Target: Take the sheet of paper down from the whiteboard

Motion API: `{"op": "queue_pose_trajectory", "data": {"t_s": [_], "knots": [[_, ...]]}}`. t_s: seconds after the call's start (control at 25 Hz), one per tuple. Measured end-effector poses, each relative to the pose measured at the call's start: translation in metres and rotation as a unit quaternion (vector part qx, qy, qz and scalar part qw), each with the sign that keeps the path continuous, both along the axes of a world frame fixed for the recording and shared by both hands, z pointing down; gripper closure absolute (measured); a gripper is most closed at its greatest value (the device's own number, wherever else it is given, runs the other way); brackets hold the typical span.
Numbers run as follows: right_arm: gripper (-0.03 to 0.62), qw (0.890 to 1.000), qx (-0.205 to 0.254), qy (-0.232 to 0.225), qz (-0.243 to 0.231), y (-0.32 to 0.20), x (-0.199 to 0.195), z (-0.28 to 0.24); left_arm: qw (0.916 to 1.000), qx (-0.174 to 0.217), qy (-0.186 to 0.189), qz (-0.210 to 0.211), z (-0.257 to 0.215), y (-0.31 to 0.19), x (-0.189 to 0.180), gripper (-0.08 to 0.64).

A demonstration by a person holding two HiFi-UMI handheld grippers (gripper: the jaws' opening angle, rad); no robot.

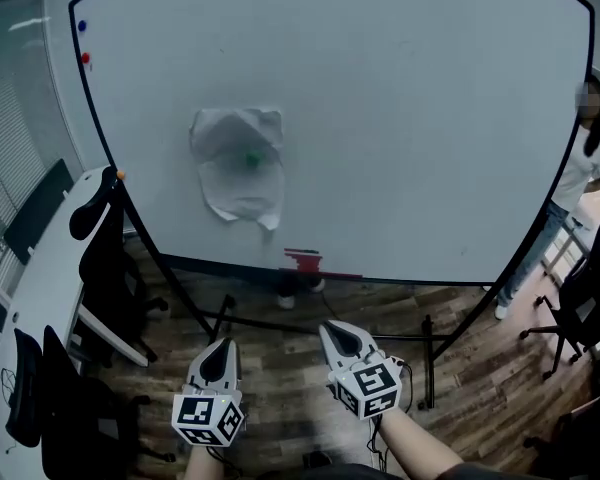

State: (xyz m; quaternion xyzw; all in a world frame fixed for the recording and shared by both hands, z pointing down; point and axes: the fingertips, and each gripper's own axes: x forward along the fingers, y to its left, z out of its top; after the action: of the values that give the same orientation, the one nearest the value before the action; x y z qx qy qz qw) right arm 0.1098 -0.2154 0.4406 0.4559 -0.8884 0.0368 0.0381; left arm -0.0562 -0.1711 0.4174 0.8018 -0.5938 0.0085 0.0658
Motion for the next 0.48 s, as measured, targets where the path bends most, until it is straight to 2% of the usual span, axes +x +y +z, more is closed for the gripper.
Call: {"op": "queue_pose_trajectory", "data": {"t_s": [0.24,0.48], "knots": [[0.569,1.000,0.013,0.014,-0.022,-0.019,-0.004,-0.003,0.9999,-0.006,-0.010,0.000,-0.002,-0.020,0.005,0.546],[0.569,1.000,0.015,0.010,-0.010,-0.041,-0.012,-0.004,1.0000,0.001,-0.006,0.000,-0.008,-0.043,-0.006,0.546]]}}
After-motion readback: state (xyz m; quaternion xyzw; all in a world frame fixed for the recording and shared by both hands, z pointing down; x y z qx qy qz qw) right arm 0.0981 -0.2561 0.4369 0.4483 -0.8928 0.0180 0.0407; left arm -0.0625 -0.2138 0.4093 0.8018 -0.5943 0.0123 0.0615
